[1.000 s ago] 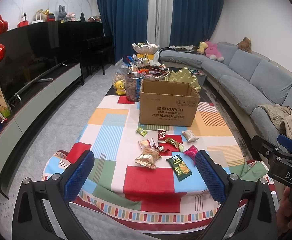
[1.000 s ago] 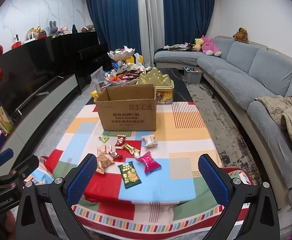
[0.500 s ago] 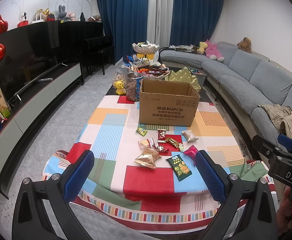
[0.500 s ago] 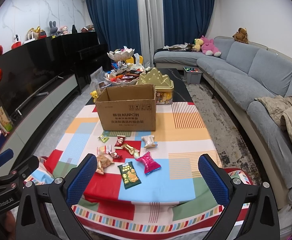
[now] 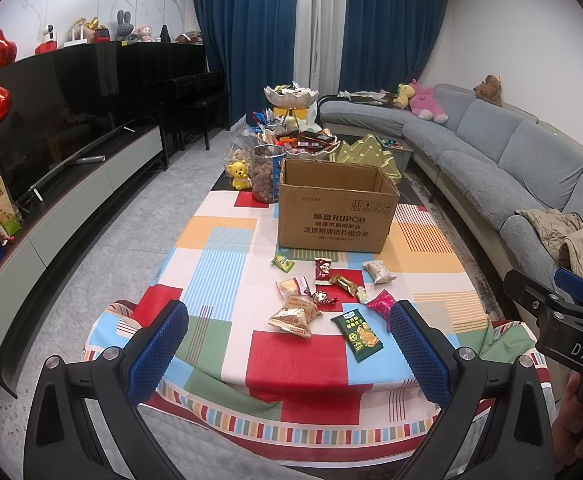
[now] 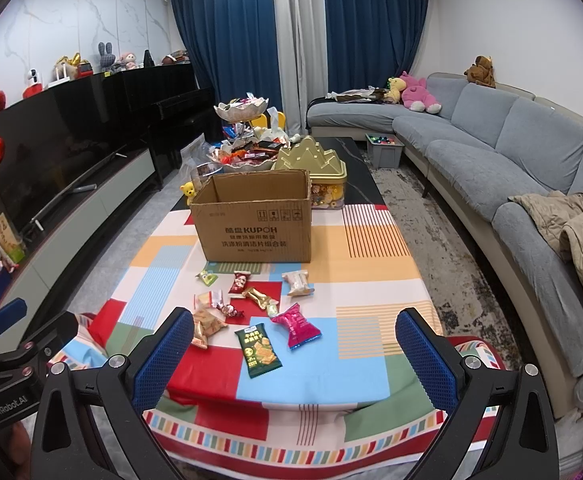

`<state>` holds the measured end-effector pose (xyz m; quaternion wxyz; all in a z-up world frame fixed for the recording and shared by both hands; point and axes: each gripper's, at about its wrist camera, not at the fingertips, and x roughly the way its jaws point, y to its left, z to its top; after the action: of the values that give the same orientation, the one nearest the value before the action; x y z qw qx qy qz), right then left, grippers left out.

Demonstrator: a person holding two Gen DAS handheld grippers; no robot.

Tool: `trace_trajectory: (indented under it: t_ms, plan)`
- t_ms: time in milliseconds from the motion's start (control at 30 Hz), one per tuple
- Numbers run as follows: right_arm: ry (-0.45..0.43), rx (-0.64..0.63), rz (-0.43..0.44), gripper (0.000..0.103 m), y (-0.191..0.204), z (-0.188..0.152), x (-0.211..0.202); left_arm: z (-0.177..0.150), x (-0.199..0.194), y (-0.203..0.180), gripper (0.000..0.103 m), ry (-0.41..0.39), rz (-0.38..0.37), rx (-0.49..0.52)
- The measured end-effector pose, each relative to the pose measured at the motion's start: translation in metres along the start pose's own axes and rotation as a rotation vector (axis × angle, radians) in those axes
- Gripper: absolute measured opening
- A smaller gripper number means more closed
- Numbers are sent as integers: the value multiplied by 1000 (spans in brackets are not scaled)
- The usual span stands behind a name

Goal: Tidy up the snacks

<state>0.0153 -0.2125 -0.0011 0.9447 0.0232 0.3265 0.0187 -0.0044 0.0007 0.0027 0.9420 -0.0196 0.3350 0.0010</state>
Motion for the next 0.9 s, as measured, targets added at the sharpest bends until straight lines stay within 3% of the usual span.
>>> trace_trajectory:
  t_ms: [900]
  plan:
    - [-1, -1, -3, 102, 1, 3, -2, 0, 0, 0, 102, 1, -1, -1]
